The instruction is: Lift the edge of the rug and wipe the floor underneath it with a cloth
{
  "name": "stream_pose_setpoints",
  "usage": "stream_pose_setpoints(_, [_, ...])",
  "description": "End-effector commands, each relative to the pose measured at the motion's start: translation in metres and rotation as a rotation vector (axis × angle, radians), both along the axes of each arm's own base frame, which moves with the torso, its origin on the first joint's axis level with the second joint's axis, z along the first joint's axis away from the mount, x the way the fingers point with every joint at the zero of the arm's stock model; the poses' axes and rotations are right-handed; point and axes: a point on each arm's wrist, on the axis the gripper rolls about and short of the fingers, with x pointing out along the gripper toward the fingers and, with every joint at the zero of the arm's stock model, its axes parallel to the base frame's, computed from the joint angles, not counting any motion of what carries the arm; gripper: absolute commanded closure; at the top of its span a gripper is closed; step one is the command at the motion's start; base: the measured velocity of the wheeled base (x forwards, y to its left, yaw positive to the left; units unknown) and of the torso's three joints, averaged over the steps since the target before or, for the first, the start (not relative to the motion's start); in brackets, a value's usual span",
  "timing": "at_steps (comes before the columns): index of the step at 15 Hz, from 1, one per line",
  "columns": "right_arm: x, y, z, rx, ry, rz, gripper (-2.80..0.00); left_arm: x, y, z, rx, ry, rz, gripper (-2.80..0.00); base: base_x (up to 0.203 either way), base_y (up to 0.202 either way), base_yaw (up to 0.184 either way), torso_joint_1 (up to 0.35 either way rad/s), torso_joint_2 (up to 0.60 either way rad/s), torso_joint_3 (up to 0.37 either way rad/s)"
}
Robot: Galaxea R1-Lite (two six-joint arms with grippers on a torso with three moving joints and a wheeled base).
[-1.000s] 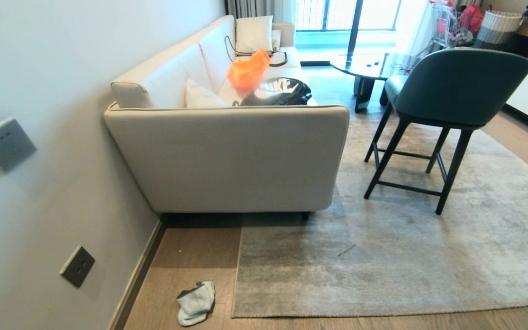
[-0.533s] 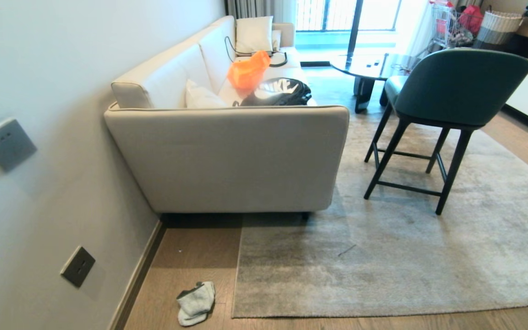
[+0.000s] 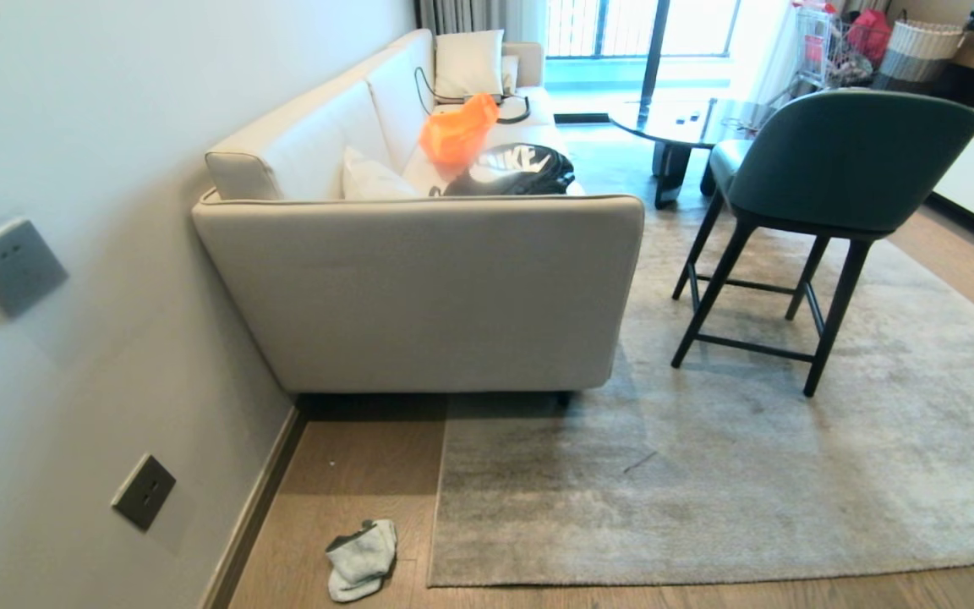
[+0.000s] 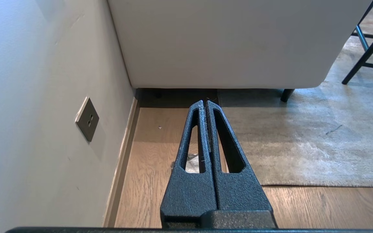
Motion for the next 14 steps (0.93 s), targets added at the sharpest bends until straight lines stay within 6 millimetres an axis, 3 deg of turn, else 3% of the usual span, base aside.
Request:
stream_pose_setpoints(1, [0.0001, 0.0000, 0.0000, 0.000, 0.002, 0.000, 0.00, 0.0000, 0.0000, -0.0001, 0.000, 0.000, 0.001, 0.00, 0.000, 0.000, 0.000, 0.000, 0.00, 0.000])
stream_pose_setpoints(14, [0.0001, 0.0000, 0.0001, 0.000, 0.000, 0.000, 0.00, 0.0000, 0.0000, -0.0001, 0.000, 0.000, 0.001, 0.00, 0.000, 0.000, 0.000, 0.000, 0.00, 0.000])
